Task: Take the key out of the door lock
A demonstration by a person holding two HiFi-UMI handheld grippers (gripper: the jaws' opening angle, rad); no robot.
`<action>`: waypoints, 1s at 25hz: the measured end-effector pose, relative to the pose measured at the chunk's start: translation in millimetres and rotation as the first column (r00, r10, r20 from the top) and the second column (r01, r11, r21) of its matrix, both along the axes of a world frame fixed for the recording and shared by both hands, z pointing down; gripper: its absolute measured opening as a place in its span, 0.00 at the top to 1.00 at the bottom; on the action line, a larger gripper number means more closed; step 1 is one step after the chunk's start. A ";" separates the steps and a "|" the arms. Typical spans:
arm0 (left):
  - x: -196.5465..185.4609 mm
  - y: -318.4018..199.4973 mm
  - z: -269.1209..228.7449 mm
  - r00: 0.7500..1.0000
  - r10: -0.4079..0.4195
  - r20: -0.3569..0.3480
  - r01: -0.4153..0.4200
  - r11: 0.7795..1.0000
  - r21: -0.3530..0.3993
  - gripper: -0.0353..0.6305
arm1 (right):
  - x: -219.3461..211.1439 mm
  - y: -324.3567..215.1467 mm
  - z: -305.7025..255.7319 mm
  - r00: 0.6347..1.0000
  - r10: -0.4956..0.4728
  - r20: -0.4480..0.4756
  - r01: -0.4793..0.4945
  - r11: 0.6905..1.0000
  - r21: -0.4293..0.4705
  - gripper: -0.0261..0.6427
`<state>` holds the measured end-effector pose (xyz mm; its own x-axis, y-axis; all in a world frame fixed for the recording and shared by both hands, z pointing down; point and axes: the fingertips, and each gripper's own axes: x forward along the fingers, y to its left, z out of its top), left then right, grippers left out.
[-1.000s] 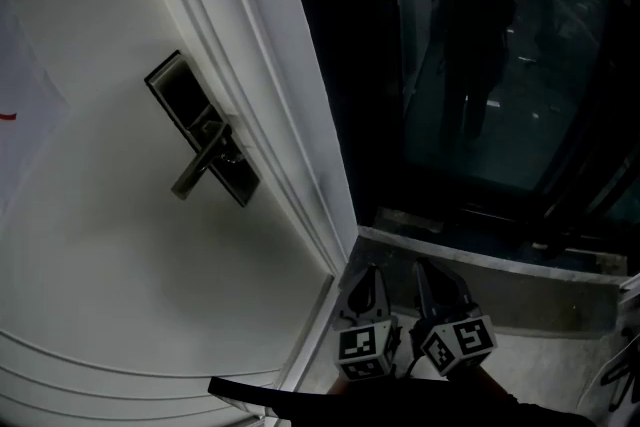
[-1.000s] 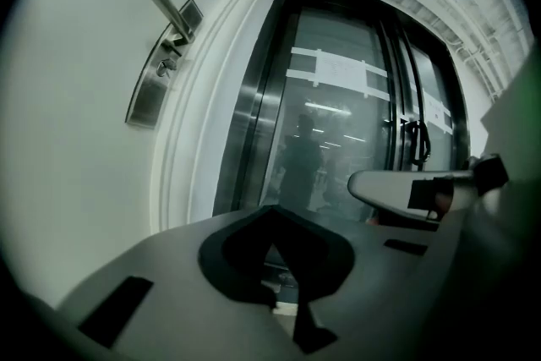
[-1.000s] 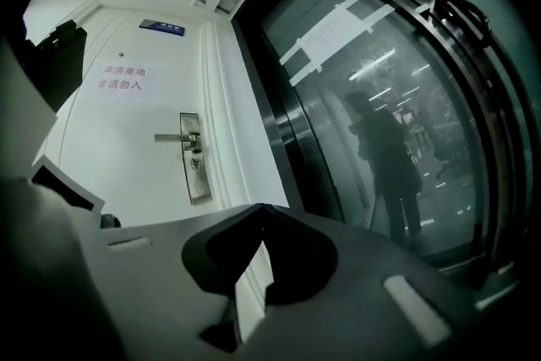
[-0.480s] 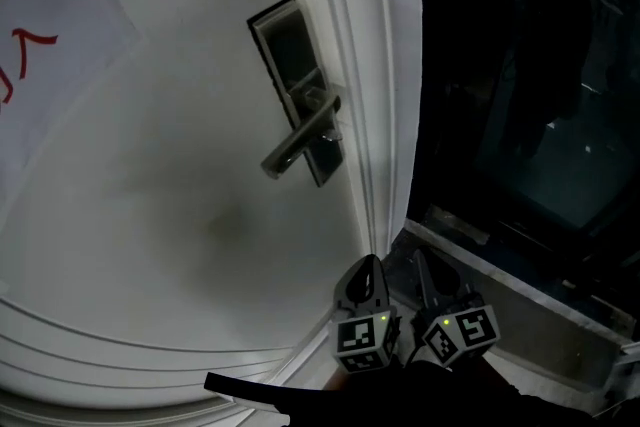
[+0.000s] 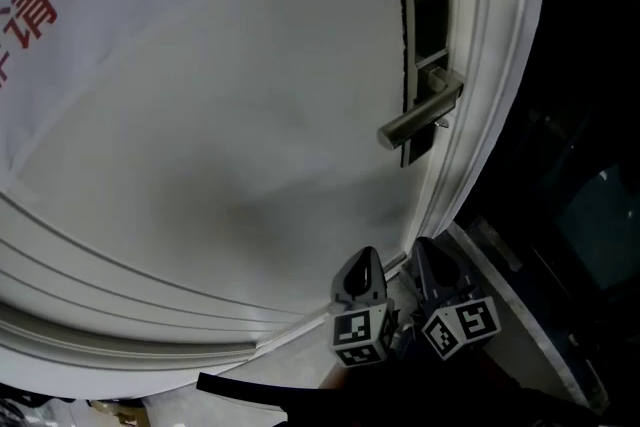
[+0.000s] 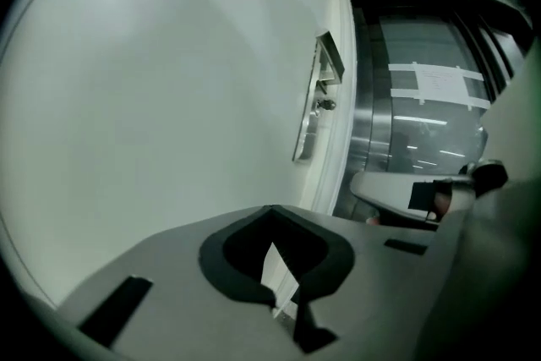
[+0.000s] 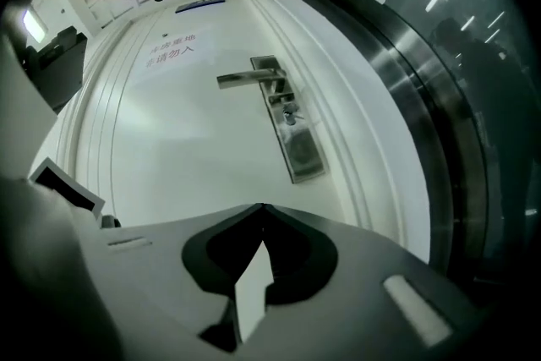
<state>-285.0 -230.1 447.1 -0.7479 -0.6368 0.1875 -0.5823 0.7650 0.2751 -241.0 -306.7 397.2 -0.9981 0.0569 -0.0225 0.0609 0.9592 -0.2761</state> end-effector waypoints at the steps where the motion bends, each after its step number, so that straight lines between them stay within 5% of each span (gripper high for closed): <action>1: -2.9 7.5 -0.4 0.999 -0.033 -0.001 0.033 0.999 0.001 0.95 | -5.4 6.7 -0.3 0.999 -0.034 0.001 0.034 0.999 0.000 0.96; 12: -10.6 48.6 -9.0 0.948 -0.319 0.004 0.319 0.948 0.013 0.95 | -36.4 42.3 -9.6 0.945 -0.327 0.006 0.327 0.945 0.013 0.96; 25: -1.2 38.5 -17.3 0.900 -0.435 0.019 0.435 0.900 0.006 0.95 | -36.7 27.6 -19.1 0.895 -0.444 0.035 0.445 0.896 -0.001 0.96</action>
<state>-286.2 -191.6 429.9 -0.9541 -0.2470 0.1693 -0.1966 0.9432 0.2679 -277.7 -279.0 378.1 -0.8675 0.4942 -0.0571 0.4895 0.8276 -0.2747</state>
